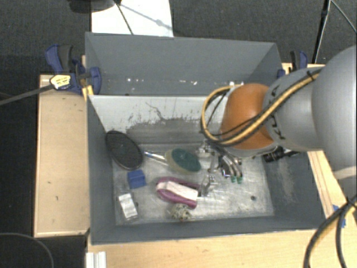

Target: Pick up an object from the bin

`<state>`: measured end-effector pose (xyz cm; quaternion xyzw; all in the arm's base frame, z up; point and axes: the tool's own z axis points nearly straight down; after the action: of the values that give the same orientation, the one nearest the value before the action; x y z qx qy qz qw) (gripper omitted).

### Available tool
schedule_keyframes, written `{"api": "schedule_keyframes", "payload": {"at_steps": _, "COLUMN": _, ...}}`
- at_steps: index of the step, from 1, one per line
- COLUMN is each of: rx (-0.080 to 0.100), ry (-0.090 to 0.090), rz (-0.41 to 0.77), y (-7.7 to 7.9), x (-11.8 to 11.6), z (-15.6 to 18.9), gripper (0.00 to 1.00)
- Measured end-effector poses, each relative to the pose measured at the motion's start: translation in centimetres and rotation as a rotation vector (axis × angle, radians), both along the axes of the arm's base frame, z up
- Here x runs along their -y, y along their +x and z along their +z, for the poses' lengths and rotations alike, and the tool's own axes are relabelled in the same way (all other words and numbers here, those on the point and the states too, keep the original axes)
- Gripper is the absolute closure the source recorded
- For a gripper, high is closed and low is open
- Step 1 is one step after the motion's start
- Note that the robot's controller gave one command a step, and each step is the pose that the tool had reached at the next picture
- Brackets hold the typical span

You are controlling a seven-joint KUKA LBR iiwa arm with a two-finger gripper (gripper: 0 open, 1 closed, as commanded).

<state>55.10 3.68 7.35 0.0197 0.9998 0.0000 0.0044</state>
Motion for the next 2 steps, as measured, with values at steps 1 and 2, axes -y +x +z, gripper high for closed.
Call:
{"api": "schedule_keyframes", "payload": {"at_steps": 1, "rx": 0.003, "ry": 0.003, "rz": -0.166, "y": 2.77, "x": -7.17, "z": -0.03, "gripper": 0.00}}
{"api": "schedule_keyframes", "payload": {"at_steps": 2, "rx": 0.006, "ry": 0.004, "rz": -0.165, "y": 2.92, "x": -7.01, "z": 0.15, "gripper": 1.00}}
